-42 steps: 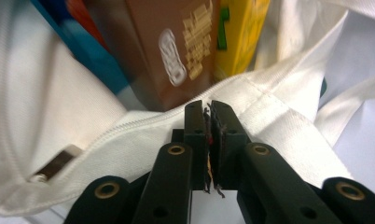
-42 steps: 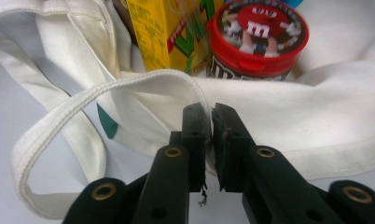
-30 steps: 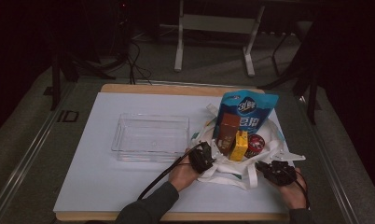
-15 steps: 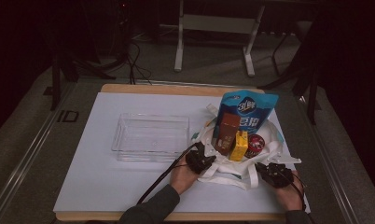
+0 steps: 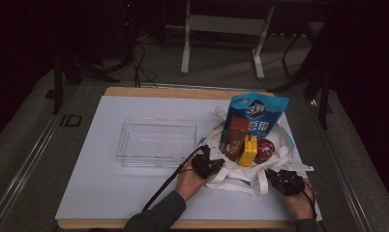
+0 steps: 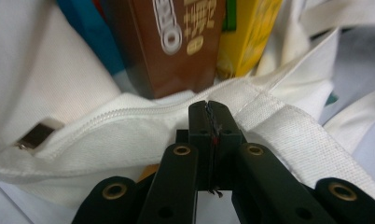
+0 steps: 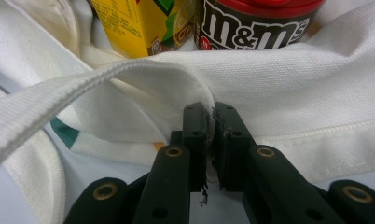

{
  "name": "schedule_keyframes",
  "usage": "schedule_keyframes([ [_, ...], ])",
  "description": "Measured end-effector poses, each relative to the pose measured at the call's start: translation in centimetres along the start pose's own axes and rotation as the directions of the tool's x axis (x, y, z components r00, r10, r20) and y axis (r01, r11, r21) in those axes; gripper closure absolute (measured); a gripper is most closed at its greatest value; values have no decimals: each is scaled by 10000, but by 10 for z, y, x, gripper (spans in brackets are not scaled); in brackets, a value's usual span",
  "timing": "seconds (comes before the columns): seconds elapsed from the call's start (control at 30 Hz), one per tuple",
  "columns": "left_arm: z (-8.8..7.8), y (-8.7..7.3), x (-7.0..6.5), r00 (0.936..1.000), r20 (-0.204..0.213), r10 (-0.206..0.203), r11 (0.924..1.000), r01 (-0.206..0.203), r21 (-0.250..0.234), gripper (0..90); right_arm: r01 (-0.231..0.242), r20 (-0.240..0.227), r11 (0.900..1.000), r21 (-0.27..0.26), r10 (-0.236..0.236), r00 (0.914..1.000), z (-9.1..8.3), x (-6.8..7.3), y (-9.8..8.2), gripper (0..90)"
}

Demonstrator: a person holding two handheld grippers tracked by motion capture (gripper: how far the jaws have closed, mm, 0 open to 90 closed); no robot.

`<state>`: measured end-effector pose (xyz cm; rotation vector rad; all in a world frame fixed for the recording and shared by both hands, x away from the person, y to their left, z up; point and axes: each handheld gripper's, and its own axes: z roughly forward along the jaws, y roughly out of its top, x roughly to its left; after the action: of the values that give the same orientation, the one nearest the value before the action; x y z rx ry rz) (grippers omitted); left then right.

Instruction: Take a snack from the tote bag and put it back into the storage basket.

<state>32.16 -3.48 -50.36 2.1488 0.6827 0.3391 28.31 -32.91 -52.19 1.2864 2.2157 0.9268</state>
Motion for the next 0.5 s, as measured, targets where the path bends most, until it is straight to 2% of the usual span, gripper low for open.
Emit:
schedule_keyframes([
  [0.17,-15,12,5,9997,-244,41,9986,-53,-518,890,86,89,10000,-25,-86,9999,0,1,-1,834],
  [0.33,-22,22,15,9979,-629,-159,9955,99,-944,895,158,144,9999,-64,-157,9998,-1,2,-2,834],
  [0.43,-19,27,20,9954,-867,-399,9951,318,-934,896,153,143,9998,-138,-151,9998,-1,2,-3,833],
  [0.5,-16,29,22,9947,-943,-401,9965,328,-769,897,129,124,9998,-136,-127,9998,-1,2,-3,834],
])
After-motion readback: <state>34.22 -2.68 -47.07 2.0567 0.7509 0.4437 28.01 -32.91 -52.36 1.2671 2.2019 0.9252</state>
